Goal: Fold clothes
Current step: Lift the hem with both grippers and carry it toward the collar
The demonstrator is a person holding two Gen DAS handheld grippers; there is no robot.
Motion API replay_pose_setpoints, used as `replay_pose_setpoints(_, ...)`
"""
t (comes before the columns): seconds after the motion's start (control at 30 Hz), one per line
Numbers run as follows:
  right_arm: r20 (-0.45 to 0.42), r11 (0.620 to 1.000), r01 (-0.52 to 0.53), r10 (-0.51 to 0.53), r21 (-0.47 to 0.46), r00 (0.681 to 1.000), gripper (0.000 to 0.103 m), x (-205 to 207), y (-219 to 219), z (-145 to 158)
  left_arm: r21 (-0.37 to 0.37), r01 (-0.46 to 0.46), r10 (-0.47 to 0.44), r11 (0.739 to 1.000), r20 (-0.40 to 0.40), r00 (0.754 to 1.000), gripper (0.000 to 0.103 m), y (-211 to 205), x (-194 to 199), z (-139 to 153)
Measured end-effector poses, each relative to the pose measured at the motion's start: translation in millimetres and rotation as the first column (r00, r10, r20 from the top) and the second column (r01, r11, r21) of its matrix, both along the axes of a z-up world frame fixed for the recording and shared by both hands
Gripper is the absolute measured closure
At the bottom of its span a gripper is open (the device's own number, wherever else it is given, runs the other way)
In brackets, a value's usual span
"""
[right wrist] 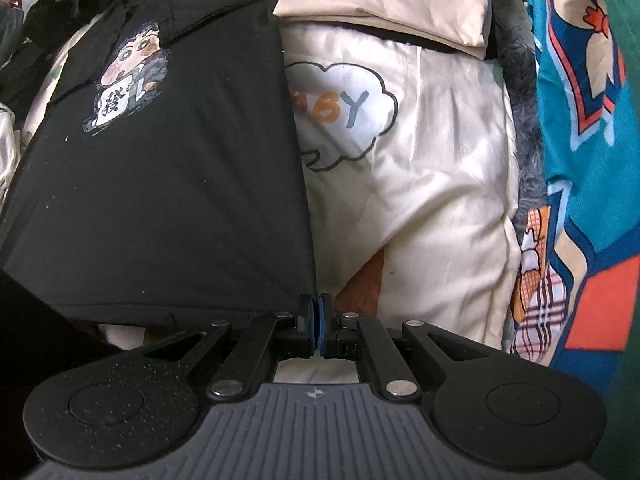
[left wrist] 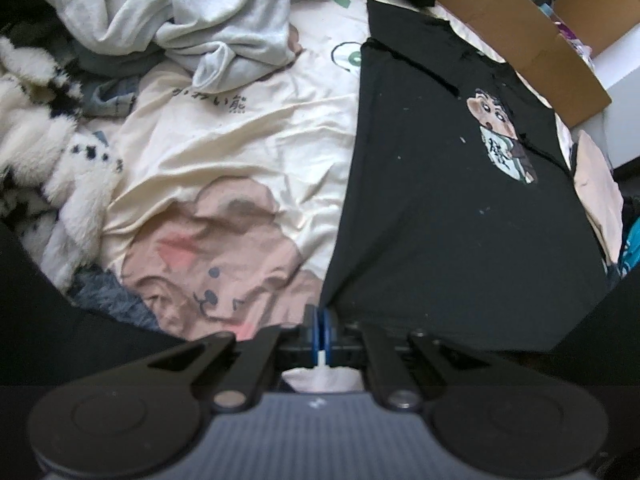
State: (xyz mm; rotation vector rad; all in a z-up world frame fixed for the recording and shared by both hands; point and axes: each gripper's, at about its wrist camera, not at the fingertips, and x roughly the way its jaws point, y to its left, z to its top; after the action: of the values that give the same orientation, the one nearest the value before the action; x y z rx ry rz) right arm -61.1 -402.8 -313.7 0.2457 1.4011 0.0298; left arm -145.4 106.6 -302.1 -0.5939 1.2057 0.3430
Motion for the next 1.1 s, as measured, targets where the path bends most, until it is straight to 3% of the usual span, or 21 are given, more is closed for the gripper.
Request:
replay_pose_setpoints(0.37,-0.058,1.0,-0.004,0.003,-0.012,0.998,0.103,-27,1,-11,-0.03,-0.025,0.024,0.999,-0.051,0.998,0.101,-11,-33,-5)
replay_pose_setpoints(0.53,-0.047,1.0,0.021,-0.021,-0.01,0.999,0.103,-25,-2,-8,-0.034,-0.048,0.047,0.998,-0.032,0.998,0.101,-12,-34,0)
replay_pose_setpoints(0.8,0.055,1.0,0.016,-0.015,-0.016,0.998,0.103,5,-8,40,-0.027,-0.06,0.063,0.998,0.092,0.994,0.101,-5,-7,47)
replay_pose_setpoints(1.1,0.216,1.0,0.017,-0.017,0.003,0.976,0.103,47,-12,116,-0.032,-0.099,0.104,0.995,0.248,0.963,0.101,9,36,111)
